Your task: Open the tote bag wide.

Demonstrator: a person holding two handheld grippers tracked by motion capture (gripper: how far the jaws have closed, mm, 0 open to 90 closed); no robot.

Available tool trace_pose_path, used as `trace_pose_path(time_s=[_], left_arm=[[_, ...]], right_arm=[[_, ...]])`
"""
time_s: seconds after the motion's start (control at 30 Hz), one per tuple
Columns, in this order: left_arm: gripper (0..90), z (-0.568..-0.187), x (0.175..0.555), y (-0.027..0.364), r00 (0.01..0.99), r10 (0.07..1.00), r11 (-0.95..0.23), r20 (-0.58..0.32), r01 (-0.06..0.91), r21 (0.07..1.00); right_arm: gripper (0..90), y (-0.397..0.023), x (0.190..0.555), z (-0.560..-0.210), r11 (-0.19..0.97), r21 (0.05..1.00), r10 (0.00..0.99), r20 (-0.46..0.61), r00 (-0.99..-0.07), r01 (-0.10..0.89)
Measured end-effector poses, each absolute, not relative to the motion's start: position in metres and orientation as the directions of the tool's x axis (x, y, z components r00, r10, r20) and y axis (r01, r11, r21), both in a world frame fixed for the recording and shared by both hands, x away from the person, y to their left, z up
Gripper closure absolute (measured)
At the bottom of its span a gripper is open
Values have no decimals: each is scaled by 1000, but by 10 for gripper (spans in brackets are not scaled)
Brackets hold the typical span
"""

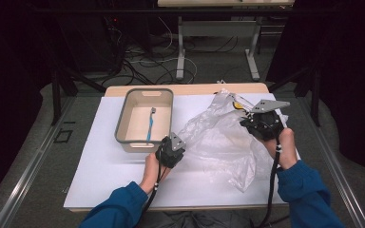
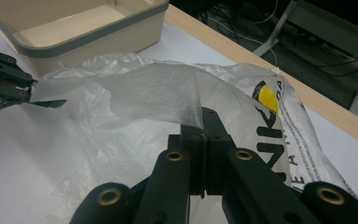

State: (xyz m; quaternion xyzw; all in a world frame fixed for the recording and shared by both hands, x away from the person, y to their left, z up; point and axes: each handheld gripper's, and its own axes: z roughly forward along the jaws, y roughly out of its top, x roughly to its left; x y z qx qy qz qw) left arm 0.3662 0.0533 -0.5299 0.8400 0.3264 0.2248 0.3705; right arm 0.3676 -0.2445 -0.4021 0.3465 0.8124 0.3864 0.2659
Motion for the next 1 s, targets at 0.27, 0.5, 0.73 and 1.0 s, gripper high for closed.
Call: trace_pose_path(time_s=[0.27, 0.5, 0.73, 1.0], left_arm=[[885, -528, 369, 53, 661, 737, -486, 139, 376, 789], [882, -531, 372, 55, 660, 738, -497, 145, 384, 778], [778, -535, 370, 53, 690, 710, -519, 137, 383, 764], [437, -527, 354, 53, 736, 662, -568, 142, 368, 736]], right_arm=[[900, -245, 365, -397, 457, 817, 769, -163, -618, 352], [900, -244, 374, -411, 462, 797, 771, -146, -619, 388], [900, -249, 374, -410, 444, 808, 780, -136, -610, 387], [900, -251, 379, -417, 440, 802, 786, -126, -606, 404]])
